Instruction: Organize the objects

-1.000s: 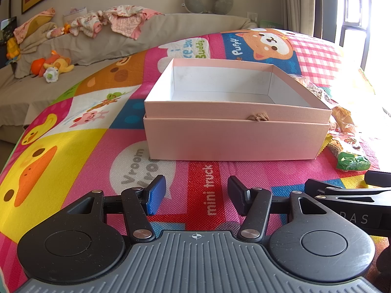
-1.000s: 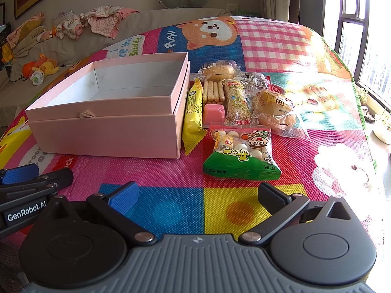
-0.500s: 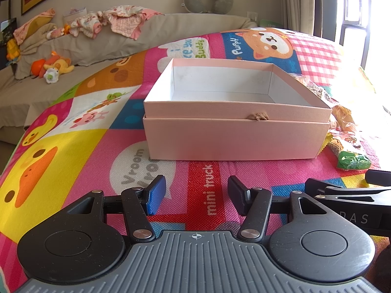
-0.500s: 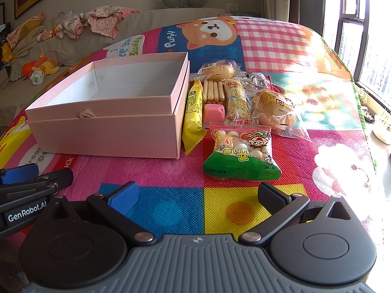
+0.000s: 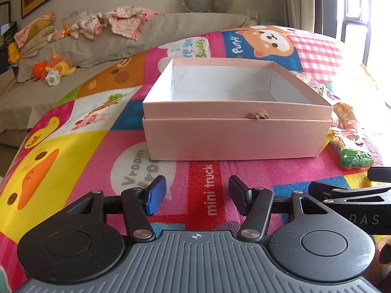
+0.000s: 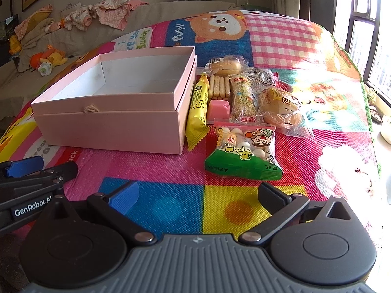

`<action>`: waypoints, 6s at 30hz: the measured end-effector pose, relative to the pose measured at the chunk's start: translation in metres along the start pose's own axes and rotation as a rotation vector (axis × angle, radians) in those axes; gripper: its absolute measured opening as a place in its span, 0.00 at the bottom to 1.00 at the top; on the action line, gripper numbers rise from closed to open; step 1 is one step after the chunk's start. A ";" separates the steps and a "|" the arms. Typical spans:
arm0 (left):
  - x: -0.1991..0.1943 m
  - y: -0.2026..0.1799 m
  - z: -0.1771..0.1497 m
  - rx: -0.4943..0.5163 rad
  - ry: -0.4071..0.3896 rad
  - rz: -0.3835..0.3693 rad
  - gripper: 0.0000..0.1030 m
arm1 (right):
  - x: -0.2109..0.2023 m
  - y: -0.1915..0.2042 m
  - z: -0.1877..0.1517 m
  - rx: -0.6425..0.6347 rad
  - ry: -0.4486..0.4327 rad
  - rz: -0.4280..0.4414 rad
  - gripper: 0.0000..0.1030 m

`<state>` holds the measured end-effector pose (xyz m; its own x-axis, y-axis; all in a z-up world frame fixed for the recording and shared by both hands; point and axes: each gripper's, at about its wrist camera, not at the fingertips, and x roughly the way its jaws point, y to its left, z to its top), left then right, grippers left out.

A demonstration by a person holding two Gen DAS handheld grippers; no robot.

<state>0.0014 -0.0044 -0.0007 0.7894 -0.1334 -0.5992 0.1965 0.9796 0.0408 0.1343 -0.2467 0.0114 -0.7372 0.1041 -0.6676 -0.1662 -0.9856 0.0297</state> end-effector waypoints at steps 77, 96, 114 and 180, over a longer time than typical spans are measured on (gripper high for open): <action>0.132 0.056 0.136 -0.002 0.341 -0.138 0.08 | 0.026 -0.050 0.052 -0.152 0.199 0.118 0.69; 0.113 0.041 0.143 0.028 0.486 -0.024 0.08 | -0.081 -0.038 0.078 -0.110 0.472 0.209 0.66; 0.120 0.043 0.146 0.050 0.505 -0.054 0.08 | -0.021 0.014 0.235 0.060 0.244 0.413 0.67; 0.122 0.055 0.139 -0.020 0.542 -0.075 0.08 | -0.046 -0.046 0.143 0.099 0.522 0.164 0.54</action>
<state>0.1893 0.0126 0.0394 0.3601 -0.1124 -0.9261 0.2254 0.9738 -0.0305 0.0821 -0.1868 0.1471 -0.3407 -0.1539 -0.9275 -0.1559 -0.9636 0.2171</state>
